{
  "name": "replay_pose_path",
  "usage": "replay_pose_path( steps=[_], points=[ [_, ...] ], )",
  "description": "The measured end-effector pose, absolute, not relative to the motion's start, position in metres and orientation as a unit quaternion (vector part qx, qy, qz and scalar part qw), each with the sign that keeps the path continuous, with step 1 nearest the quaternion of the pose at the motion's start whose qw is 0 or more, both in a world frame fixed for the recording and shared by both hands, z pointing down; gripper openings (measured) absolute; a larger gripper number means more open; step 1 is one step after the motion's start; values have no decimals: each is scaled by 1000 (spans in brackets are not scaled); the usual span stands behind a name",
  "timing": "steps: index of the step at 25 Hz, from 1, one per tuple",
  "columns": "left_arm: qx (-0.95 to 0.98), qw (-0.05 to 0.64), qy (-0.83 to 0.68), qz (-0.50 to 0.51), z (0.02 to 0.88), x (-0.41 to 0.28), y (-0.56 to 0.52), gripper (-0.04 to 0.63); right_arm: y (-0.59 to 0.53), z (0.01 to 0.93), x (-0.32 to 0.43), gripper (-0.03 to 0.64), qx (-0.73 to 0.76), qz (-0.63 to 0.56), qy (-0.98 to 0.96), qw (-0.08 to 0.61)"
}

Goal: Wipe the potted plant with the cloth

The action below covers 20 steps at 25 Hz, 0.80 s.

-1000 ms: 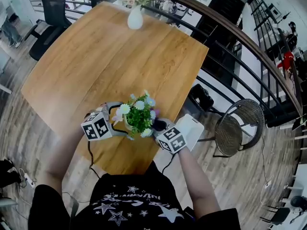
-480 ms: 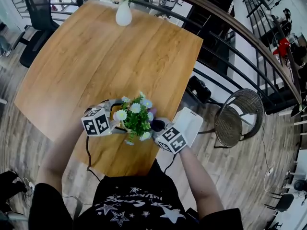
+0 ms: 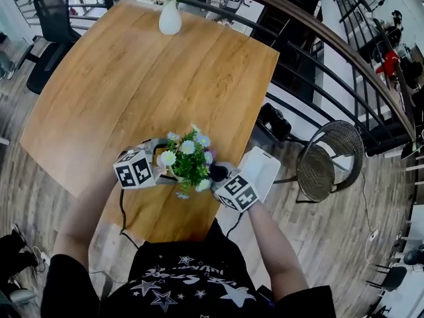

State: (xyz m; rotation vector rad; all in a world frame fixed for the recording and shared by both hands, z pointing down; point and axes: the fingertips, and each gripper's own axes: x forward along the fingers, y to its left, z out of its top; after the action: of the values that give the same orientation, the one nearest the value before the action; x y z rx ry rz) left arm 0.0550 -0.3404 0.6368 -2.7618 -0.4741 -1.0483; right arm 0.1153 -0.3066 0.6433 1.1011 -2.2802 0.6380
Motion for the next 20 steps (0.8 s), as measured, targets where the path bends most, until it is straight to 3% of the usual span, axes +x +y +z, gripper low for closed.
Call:
replay_pose_path(
  steps=[20],
  points=[
    [-935,-24,102,-338,636,61,-351,485,-283,642,95,80,438,238,-828,256]
  ],
)
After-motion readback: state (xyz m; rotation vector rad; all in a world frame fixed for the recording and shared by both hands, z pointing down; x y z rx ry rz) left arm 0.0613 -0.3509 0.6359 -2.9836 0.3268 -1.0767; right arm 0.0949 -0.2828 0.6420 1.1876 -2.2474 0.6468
